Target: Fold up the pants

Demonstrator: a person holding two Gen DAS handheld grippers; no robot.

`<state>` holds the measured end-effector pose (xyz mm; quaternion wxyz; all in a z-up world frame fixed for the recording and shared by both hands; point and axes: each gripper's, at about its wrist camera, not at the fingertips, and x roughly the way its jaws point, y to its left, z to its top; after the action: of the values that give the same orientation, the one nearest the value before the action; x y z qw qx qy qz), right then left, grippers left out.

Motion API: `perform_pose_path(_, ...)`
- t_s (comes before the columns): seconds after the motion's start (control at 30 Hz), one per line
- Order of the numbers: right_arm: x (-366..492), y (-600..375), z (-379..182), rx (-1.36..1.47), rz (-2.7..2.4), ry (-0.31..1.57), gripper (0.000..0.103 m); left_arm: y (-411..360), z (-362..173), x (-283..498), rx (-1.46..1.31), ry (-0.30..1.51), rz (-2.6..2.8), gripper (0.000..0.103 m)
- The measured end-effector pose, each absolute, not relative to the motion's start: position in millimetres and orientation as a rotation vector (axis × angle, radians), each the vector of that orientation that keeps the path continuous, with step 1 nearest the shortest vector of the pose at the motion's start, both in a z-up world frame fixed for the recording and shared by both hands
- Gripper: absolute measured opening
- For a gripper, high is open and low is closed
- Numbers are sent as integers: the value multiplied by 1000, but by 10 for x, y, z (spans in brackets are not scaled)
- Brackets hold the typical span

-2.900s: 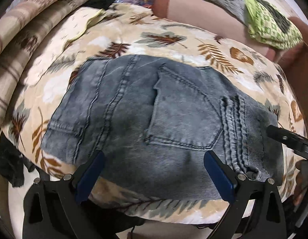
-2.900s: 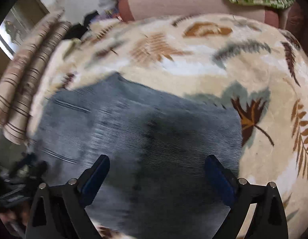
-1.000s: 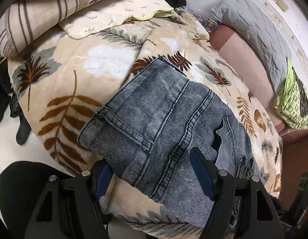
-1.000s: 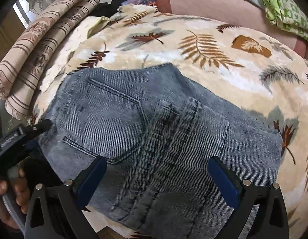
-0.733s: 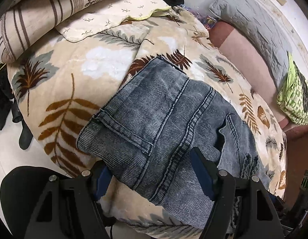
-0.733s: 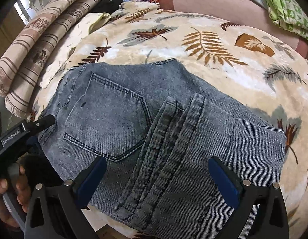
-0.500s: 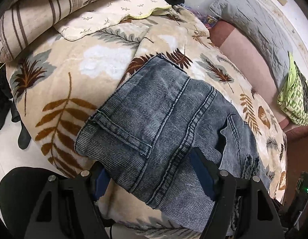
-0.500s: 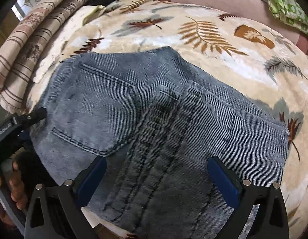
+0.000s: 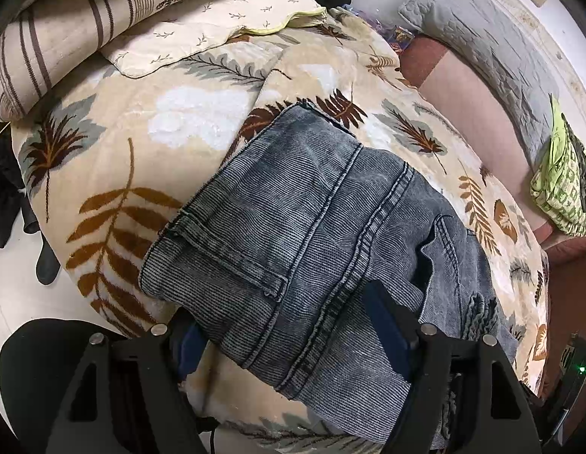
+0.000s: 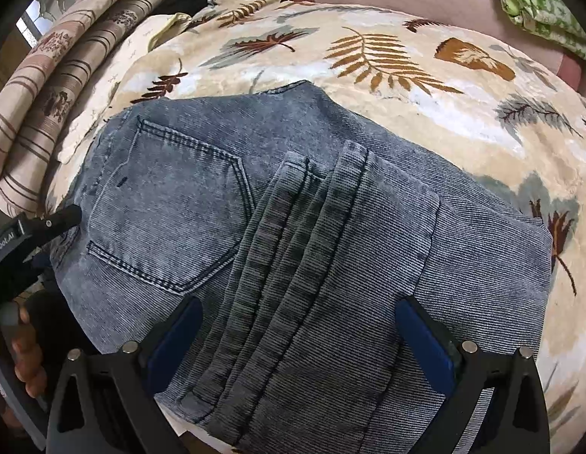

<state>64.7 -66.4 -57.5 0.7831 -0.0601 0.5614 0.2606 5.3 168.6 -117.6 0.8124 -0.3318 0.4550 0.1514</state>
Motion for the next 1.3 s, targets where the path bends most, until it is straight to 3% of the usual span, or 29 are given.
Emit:
perform_pose_path(0.43,642,-626,-576,-153,558,1210,103,1677,-1188,61,-701,973,329,79)
perform_pose_path(0.57,701,-748,-439,-19,569,1199,103,1681,-1168,45,-687,952,316,77)
perform_pose_path(0.7,768,-808,-300,32,573,1175,103,1673,-1151,45,-657,948,327,62)
perform_pose_path(0.8,774,-806,-300,31,573,1180,103,1694,-1144,46,-662,948,323,59)
perform_pose_path(0.87,767,-812,-328,41,577,1191,103,1692,-1129,54,-646,944,323,49)
perform_pose_path(0.93,741,-818,-373,41,578,1200,103,1687,-1107,66,-618,941,325,32)
perform_pose_path(1.3,717,-853,-344,43,579,1196,103,1703,-1094,89,-593,940,325,26)
